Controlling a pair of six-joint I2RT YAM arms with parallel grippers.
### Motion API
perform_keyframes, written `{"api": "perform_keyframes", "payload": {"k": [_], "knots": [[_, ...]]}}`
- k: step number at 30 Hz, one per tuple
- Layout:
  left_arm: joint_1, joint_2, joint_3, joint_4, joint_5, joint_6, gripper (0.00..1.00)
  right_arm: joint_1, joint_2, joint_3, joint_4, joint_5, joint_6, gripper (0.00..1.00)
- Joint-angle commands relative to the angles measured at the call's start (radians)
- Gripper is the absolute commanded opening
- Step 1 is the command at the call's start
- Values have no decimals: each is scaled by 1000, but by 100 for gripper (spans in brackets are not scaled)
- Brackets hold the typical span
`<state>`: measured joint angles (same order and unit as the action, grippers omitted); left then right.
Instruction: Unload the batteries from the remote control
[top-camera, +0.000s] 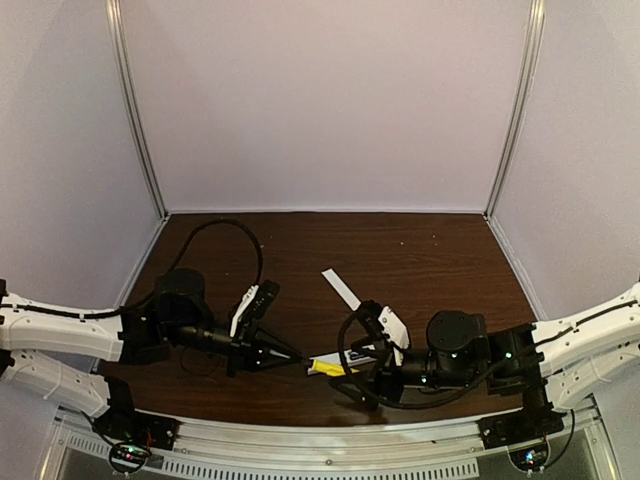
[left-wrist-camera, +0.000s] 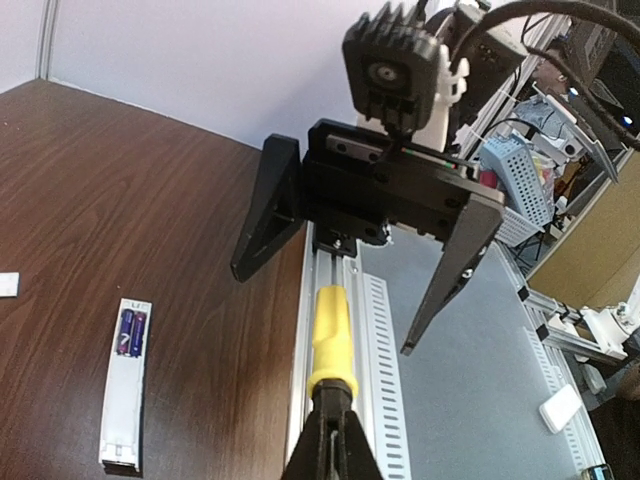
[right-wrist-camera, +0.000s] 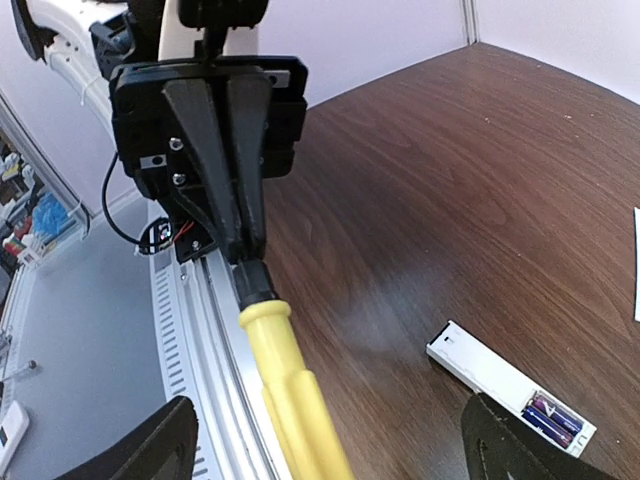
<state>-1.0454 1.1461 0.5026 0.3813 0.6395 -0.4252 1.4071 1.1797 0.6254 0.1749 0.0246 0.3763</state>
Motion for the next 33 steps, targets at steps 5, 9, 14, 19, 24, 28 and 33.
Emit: {"api": "perform_keyframes", "payload": {"k": [5, 9, 14, 19, 24, 28, 33], "knots": [[1, -92, -42, 72, -65, -33, 0, -3, -69, -182, 362, 92, 109, 93], [2, -113, -62, 113, -72, -55, 0, -3, -40, -231, 549, 54, 123, 93], [1, -120, -75, 154, -67, -76, 0, -3, 45, -243, 729, -17, 170, 87], [1, -116, -91, 208, -56, -101, 0, -2, 127, -220, 840, -92, 192, 82], [1, -109, -92, 232, -44, -120, 0, -2, 167, -193, 858, -115, 183, 68], [1, -113, -96, 249, -34, -132, 0, -3, 176, -184, 864, -116, 174, 62], [1, -109, -96, 257, -23, -141, 0, -2, 181, -169, 847, -110, 165, 54]]}}
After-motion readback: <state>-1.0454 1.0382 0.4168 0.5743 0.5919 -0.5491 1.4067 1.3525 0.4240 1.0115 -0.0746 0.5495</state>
